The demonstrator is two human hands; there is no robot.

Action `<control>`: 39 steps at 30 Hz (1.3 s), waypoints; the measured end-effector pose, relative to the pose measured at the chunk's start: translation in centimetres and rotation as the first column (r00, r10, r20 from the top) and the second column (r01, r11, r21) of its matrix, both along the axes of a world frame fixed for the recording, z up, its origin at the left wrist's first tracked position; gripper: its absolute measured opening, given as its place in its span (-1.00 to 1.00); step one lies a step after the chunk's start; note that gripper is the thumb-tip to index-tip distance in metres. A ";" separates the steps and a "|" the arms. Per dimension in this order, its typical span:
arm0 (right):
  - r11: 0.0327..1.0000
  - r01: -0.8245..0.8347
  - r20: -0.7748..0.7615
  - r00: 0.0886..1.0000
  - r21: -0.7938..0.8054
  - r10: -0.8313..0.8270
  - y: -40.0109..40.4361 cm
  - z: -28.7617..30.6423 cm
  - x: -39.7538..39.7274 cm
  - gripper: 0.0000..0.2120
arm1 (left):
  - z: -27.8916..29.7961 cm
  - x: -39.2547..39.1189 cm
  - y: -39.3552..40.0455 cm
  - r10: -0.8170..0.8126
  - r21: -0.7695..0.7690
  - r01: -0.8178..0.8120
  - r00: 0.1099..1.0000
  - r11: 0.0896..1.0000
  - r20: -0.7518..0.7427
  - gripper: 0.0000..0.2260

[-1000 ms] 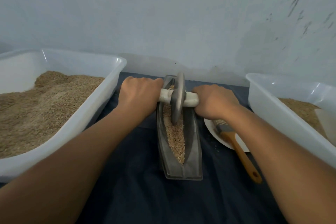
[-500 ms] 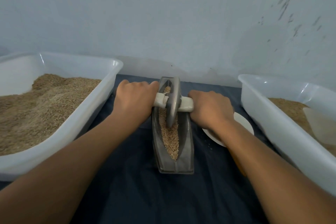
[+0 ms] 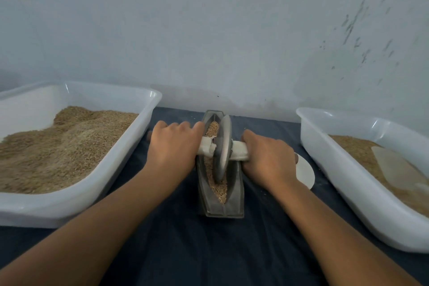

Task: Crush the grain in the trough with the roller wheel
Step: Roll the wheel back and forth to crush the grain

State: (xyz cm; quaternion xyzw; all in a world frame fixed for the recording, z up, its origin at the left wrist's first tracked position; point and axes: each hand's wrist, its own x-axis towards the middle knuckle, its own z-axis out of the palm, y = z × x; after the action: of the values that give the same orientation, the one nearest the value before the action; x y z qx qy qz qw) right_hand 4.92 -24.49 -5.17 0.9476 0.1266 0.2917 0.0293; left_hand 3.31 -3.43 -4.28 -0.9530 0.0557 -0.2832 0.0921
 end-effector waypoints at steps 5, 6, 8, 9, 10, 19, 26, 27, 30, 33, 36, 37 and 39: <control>0.999 -0.004 0.023 1.000 -0.035 0.005 0.0 0.3 -1.2 -0.77 | 0.1 -1.1 0.1 0.002 -0.067 -0.004 0.999 0.998 -0.035 -0.71; 0.999 -0.010 0.026 1.000 -0.038 0.011 0.0 0.4 -1.4 -0.78 | 0.1 -1.3 0.1 0.002 -0.086 -0.006 0.999 0.996 -0.047 -0.71; 0.999 -0.025 0.026 0.999 -0.034 0.026 -0.1 0.6 -1.7 -0.77 | 0.2 -1.8 0.2 0.002 -0.108 -0.010 0.997 0.994 -0.074 -0.72; 0.999 -0.031 0.023 0.999 -0.032 0.032 -0.2 0.7 -1.8 -0.77 | 0.3 -2.0 0.2 0.000 -0.112 -0.010 0.996 0.994 -0.086 -0.73; 0.999 -0.035 0.014 0.999 -0.030 0.035 -0.2 0.8 -1.9 -0.76 | 0.4 -2.2 0.2 -0.002 -0.116 -0.010 0.995 0.993 -0.100 -0.74; 1.000 -0.027 -0.097 0.995 0.000 0.027 -0.5 0.7 -1.6 -0.81 | 0.8 -2.3 0.0 0.003 -0.092 -0.014 0.993 0.996 -0.116 -0.70; 1.000 0.025 -0.193 0.981 0.011 -0.022 -0.2 0.6 0.6 -0.86 | 0.6 0.6 0.0 0.011 0.003 -0.011 0.997 1.000 -0.075 -0.75; 1.000 0.019 -0.194 0.981 -0.002 -0.019 -0.1 0.7 1.0 -0.86 | 0.5 1.0 0.2 0.005 0.001 -0.005 0.997 1.000 -0.076 -0.75; 1.000 0.018 -0.218 0.976 -0.018 -0.021 0.1 1.0 2.2 -0.87 | 0.2 2.2 0.5 -0.005 -0.007 0.005 0.997 1.000 -0.080 -0.75; 1.000 0.009 -0.262 0.965 -0.019 -0.014 0.1 1.2 3.3 -0.90 | 0.1 3.1 0.6 -0.015 0.007 0.015 0.998 1.000 -0.067 -0.75; 1.000 -0.015 -0.308 0.951 -0.015 0.010 -0.1 1.6 4.3 -0.91 | 0.3 3.8 0.7 -0.016 0.009 0.016 0.997 1.000 -0.072 -0.76; 1.000 -0.022 -0.326 0.945 -0.016 0.016 -0.1 1.7 4.6 -0.90 | 0.3 4.0 0.7 -0.014 0.011 0.015 0.997 1.000 -0.073 -0.77; 0.999 -0.037 -0.363 0.931 -0.015 0.029 -0.1 1.9 5.2 -0.90 | 0.4 4.4 0.7 -0.011 0.020 0.013 0.998 1.000 -0.068 -0.76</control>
State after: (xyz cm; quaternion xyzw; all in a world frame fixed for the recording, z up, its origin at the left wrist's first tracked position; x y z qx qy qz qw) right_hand 10.15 -24.63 -3.25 0.9826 0.1487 0.1111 0.0109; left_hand 7.72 -2.76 -3.87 -0.9607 0.0674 -0.2507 0.0981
